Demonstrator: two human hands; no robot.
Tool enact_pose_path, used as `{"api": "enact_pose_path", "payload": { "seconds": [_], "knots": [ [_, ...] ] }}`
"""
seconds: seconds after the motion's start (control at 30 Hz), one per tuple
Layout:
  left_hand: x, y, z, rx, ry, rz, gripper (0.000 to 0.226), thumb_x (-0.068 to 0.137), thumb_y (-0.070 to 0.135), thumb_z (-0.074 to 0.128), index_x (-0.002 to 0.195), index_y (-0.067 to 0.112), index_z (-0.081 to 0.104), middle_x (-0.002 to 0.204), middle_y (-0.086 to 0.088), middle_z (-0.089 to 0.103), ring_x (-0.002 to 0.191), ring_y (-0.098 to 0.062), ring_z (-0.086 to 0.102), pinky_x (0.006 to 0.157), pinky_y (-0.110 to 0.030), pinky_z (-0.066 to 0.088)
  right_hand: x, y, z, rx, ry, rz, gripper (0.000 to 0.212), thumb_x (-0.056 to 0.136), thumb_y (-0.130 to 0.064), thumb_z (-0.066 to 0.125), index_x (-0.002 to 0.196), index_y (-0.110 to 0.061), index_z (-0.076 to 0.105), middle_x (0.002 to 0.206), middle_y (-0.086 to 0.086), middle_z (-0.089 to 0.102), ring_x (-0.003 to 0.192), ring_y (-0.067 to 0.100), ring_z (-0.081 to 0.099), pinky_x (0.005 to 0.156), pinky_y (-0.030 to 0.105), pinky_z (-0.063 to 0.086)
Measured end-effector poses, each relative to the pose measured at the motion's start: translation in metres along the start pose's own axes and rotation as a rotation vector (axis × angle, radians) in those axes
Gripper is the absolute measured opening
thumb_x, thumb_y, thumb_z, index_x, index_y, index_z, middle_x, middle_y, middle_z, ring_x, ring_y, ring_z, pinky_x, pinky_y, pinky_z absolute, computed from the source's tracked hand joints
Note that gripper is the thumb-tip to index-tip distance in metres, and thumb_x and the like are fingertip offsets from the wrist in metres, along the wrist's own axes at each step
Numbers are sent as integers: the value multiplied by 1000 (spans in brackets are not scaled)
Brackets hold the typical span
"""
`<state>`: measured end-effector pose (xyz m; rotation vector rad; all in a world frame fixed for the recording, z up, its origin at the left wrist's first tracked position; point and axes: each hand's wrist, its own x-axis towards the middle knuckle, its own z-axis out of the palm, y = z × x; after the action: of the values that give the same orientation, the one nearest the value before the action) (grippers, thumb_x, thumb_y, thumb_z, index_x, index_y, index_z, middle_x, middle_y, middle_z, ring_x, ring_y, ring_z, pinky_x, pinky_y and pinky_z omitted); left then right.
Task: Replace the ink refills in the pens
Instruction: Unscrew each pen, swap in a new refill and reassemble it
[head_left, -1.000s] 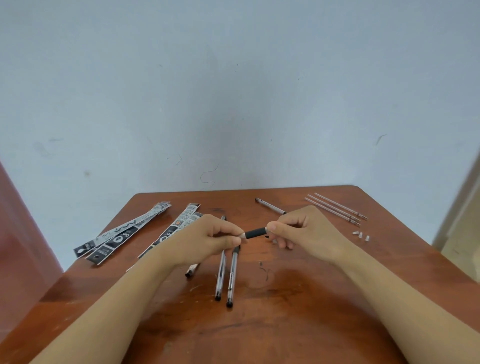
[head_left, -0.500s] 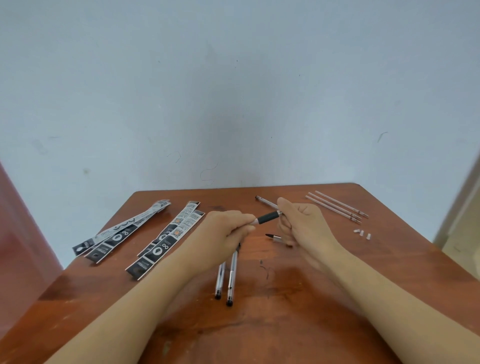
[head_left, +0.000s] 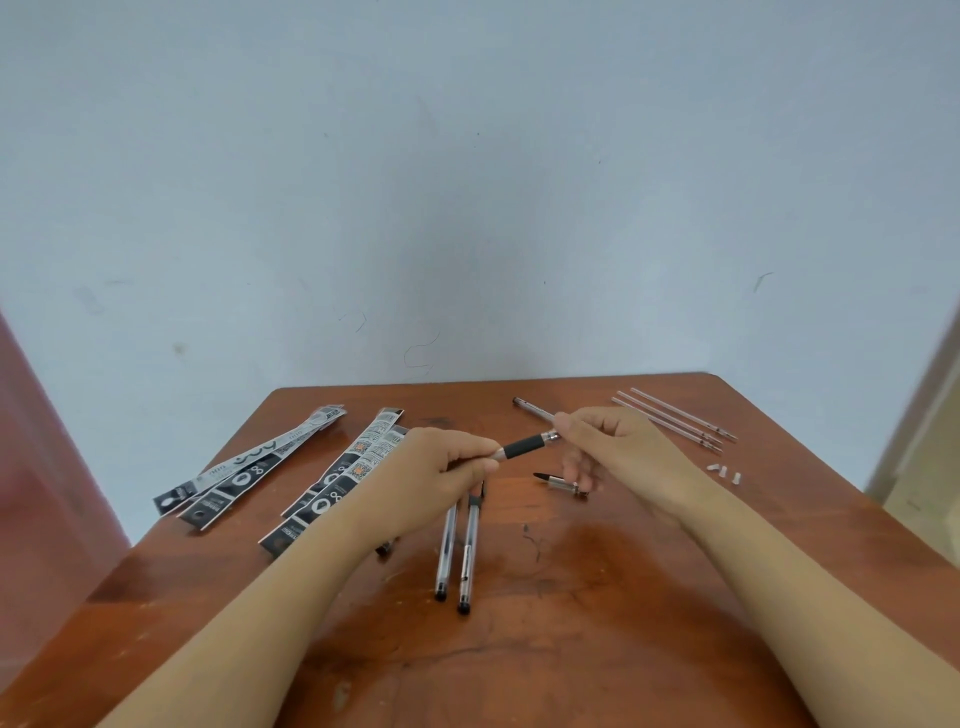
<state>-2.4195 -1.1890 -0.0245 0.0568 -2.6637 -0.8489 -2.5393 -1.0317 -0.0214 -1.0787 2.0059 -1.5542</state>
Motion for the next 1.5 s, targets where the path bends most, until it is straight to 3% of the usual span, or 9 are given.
{"api": "enact_pose_path", "payload": {
  "seconds": [0.2, 0.33, 0.47, 0.63, 0.8, 0.97, 1.03, 1.17, 1.5],
  "knots": [
    [-1, 3, -1, 51, -39, 24, 28, 91, 16, 50, 76, 38, 52, 56, 16, 48, 58, 3, 47, 56, -9, 34, 2, 3, -2, -3, 50, 1, 30, 88, -20, 59, 58, -15, 61, 44, -3, 57, 39, 8, 45, 44, 17, 37],
    [-1, 0, 0, 80, -51, 20, 24, 91, 16, 49, 77, 33, 56, 56, 15, 48, 56, 4, 46, 57, -14, 34, 1, 1, -4, 22, 8, -7, 17, 82, -5, 64, 72, -19, 64, 54, -7, 62, 48, 4, 52, 50, 16, 42],
    [0, -1, 0, 87, -47, 25, 17, 91, 16, 49, 83, 24, 62, 59, 14, 49, 58, 3, 47, 58, -14, 36, 1, 0, -2, 84, -5, 31, 7, 84, -14, 62, 84, -21, 62, 61, -5, 64, 52, 7, 55, 53, 18, 43],
    [0, -2, 1, 105, -46, 34, 19, 91, 16, 49, 80, 28, 60, 59, 15, 49, 57, 5, 47, 55, -10, 33, 1, 0, -1, 0, 11, 87, 29, 88, -25, 57, 62, -14, 62, 47, -2, 59, 39, 8, 48, 46, 20, 37],
    [0, -2, 1, 95, -44, 27, 23, 90, 16, 50, 77, 33, 56, 57, 15, 49, 56, 3, 47, 54, -11, 33, -1, -1, -4, 21, -17, 20, 19, 80, 0, 64, 74, -17, 63, 56, -6, 62, 50, 8, 53, 50, 19, 42],
    [-1, -1, 1, 110, -53, 18, 18, 91, 17, 50, 81, 29, 59, 57, 15, 48, 55, 4, 46, 54, -12, 32, 0, -1, 0, 59, -45, 49, 3, 85, -16, 61, 83, -16, 63, 62, 0, 65, 53, 10, 56, 53, 20, 44],
    [-1, -2, 1, 115, -55, 14, 17, 91, 17, 49, 84, 25, 62, 58, 13, 49, 57, 3, 46, 55, -14, 32, 0, 0, 0, 65, -31, 64, 14, 87, -19, 59, 76, -11, 63, 57, 1, 63, 47, 7, 54, 49, 18, 42],
    [-2, -1, 1, 121, -56, 6, 16, 91, 19, 49, 90, 18, 65, 60, 12, 50, 57, 4, 46, 55, -13, 33, 0, 0, -1, 32, -12, 45, 15, 85, -11, 61, 71, -10, 65, 54, 0, 62, 44, 6, 51, 46, 16, 41],
    [-2, -3, 2, 58, -28, -30, 14, 90, 20, 51, 91, 22, 65, 61, 11, 52, 52, -3, 43, 53, -15, 34, 2, 1, -3, 71, 54, 28, 18, 80, -1, 64, 69, -15, 66, 51, -5, 62, 47, 4, 53, 50, 15, 44]
  ]
}}
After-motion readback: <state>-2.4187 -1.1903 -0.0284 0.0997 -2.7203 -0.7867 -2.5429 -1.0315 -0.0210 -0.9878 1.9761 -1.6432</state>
